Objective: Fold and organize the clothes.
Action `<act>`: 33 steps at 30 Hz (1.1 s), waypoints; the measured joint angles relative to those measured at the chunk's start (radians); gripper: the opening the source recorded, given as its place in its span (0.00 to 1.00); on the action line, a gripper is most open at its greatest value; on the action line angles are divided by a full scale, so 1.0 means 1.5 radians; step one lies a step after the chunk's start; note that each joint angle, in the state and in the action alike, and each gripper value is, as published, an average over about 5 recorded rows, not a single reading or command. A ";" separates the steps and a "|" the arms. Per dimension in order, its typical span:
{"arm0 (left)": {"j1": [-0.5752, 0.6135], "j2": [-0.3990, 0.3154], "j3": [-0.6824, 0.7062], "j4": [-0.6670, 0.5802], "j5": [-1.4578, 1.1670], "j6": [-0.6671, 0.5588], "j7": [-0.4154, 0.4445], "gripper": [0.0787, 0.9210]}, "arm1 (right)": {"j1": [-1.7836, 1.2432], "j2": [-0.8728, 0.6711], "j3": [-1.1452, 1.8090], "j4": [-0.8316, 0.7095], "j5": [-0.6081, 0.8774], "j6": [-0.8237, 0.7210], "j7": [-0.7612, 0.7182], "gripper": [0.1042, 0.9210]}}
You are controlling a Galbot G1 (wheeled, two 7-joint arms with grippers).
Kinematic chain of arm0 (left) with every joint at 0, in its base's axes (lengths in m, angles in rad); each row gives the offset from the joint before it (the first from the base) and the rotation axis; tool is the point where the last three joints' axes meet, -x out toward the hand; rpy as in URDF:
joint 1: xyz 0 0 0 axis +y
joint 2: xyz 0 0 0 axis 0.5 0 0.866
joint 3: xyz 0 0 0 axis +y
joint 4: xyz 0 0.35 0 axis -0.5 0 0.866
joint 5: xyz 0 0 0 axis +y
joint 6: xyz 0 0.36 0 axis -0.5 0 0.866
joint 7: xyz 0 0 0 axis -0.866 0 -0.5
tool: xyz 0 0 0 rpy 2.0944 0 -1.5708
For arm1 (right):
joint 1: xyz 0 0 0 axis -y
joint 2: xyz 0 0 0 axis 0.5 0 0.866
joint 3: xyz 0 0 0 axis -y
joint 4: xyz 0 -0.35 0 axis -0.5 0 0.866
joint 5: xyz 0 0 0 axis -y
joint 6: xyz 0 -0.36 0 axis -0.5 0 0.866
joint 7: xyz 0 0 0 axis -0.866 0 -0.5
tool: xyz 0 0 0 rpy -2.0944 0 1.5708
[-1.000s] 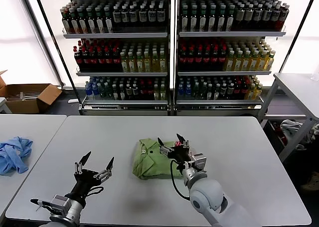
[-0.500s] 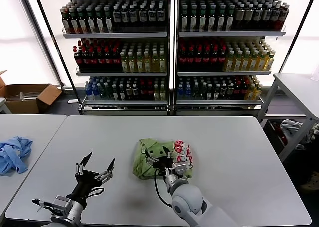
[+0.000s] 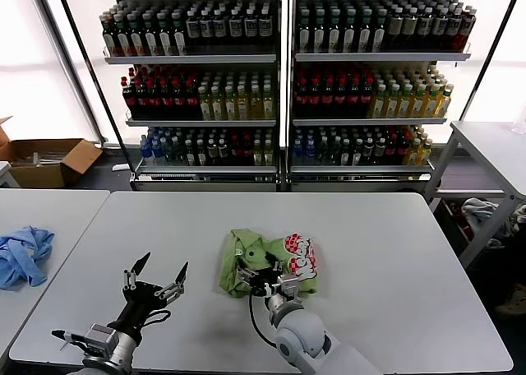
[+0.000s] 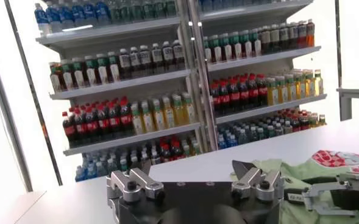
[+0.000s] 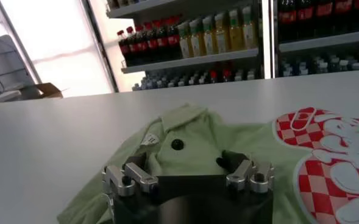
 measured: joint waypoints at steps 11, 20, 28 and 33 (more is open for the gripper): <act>0.002 -0.001 0.000 -0.001 0.002 -0.001 0.000 0.88 | 0.003 -0.017 0.010 0.039 -0.023 0.010 -0.005 0.88; 0.002 -0.001 0.002 -0.002 0.005 -0.001 0.000 0.88 | -0.016 -0.056 0.036 0.141 -0.050 0.037 -0.013 0.88; 0.004 0.001 0.001 0.000 0.006 -0.001 0.000 0.88 | -0.066 -0.098 0.071 0.197 -0.068 0.049 0.002 0.88; 0.003 0.001 0.006 0.000 0.007 0.000 0.001 0.88 | -0.092 -0.113 0.091 0.203 -0.059 0.042 0.016 0.88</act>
